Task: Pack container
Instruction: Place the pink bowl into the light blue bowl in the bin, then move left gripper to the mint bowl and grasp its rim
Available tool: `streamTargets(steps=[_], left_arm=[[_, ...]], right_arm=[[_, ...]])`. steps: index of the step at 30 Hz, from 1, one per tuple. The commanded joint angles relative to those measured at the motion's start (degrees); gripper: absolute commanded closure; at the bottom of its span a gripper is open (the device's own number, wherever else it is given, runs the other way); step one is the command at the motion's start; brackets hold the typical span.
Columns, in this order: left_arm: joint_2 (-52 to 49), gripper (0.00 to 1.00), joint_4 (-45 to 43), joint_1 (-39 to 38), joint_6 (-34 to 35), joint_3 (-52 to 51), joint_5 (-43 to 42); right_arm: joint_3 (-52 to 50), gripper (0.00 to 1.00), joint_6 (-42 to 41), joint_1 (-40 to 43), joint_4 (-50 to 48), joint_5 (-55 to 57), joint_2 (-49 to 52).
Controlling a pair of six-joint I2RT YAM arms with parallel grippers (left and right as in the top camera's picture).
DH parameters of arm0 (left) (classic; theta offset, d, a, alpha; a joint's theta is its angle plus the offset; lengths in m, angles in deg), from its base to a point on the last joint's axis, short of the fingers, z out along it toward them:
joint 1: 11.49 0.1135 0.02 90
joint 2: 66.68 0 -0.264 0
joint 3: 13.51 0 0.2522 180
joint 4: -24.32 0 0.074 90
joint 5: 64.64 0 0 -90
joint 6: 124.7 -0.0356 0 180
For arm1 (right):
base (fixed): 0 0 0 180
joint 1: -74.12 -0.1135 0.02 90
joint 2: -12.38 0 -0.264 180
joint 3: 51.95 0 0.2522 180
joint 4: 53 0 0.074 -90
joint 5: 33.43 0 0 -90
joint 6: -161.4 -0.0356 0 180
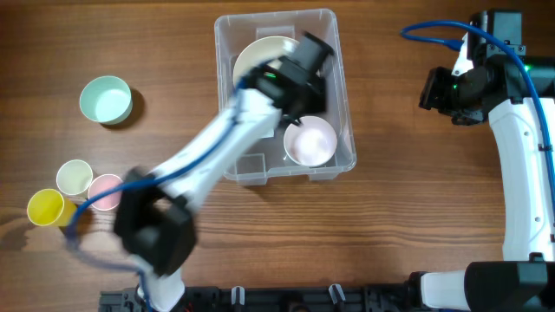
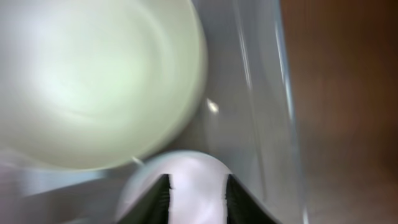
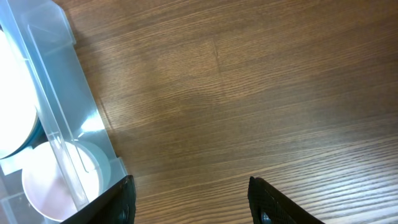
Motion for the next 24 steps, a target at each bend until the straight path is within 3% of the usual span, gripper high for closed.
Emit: streamTargets(steps=[1, 6, 10, 16, 24], left_arm=[[12.7, 0.61, 2.2, 10.7, -1.7, 0.3, 11.4], [16.0, 0.54, 3.1, 29.9, -1.6, 0.3, 11.1], [11.6, 0.49, 4.0, 39.4, -1.6, 0.3, 11.0], [1.2, 0.46, 3.7, 47.4, -1.6, 0.3, 11.0], [-12.4, 0.39, -0.7, 49.3, -1.6, 0.3, 9.2]], right_arm=[[-0.5, 0.4, 0.4, 0.0, 0.1, 0.0, -0.3], [-0.5, 0.38, 0.4, 0.0, 0.1, 0.0, -0.3], [-0.5, 0.37, 0.5, 0.0, 0.1, 0.0, -0.3], [-0.5, 0.28, 0.5, 0.0, 0.5, 0.0, -0.3], [-0.5, 0.28, 0.5, 0.0, 1.3, -0.1, -0.3]])
